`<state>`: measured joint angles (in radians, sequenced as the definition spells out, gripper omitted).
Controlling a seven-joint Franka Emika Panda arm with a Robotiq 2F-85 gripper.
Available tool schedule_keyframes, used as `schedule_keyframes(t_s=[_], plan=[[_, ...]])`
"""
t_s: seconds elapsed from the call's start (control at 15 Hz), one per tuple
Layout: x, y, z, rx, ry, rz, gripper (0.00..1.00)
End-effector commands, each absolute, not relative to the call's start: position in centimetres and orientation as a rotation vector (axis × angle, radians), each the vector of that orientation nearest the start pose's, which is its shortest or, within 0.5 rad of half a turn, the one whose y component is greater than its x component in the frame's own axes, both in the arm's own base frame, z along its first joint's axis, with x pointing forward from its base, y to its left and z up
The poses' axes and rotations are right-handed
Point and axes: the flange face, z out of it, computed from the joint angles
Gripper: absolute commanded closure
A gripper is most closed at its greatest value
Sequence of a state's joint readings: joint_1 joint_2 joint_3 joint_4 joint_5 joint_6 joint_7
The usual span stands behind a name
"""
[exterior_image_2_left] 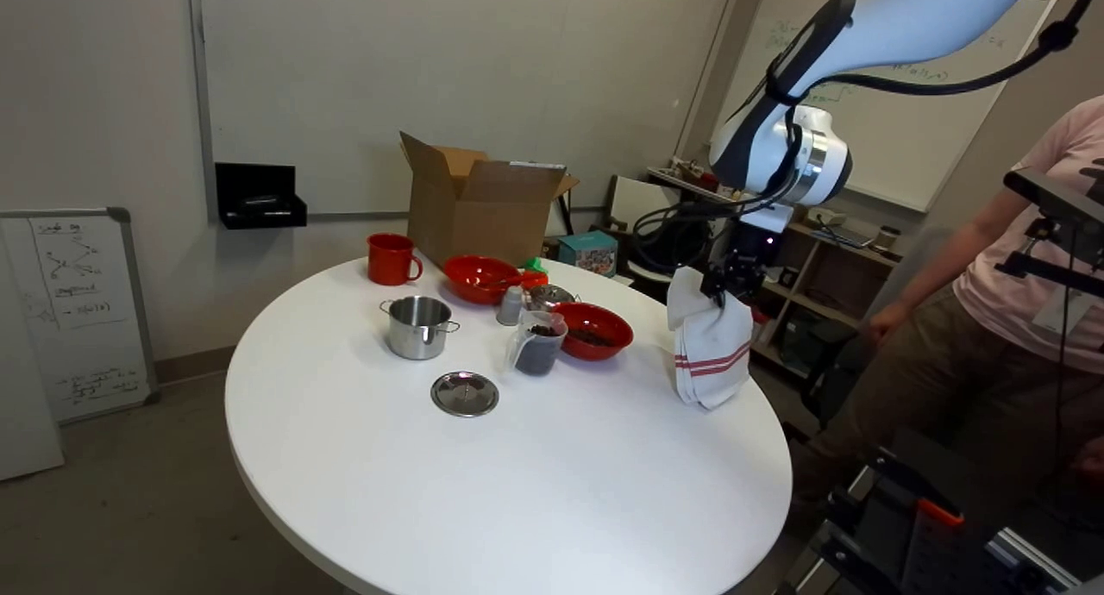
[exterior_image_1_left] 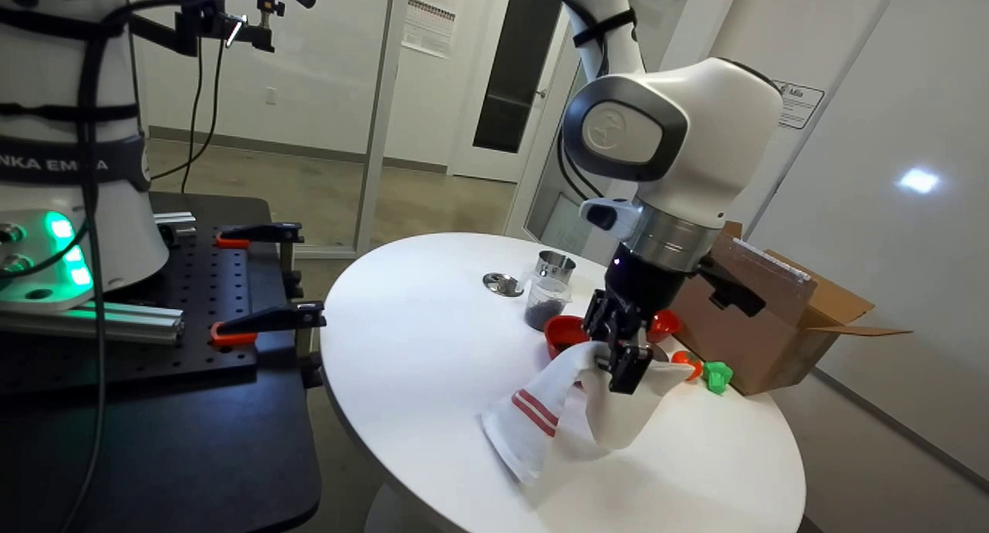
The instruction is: Pick up the white towel and move it to the right.
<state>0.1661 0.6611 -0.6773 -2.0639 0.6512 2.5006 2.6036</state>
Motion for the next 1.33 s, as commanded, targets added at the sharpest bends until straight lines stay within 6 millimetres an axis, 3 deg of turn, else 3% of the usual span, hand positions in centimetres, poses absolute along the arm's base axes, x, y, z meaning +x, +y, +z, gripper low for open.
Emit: schedule_keyframes(t_s=[0.0, 0.13, 0.2, 0.8, 0.87, 1.0, 1.27], plan=[[51.4, -28.6, 15.7, 0.716, 3.075, 0.014, 1.00], [51.8, -28.0, 14.8, 0.716, 3.103, 0.100, 1.00], [50.9, -28.0, 15.2, 0.696, 3.102, 0.039, 1.00], [51.3, -27.8, 14.8, 0.699, 3.114, 0.071, 1.00], [51.3, -27.9, 14.8, 0.703, 3.111, 0.073, 0.75], [51.2, -28.0, 14.8, 0.704, 3.113, 0.070, 0.68], [51.2, -28.0, 14.9, 0.699, 3.115, 0.065, 0.39]])
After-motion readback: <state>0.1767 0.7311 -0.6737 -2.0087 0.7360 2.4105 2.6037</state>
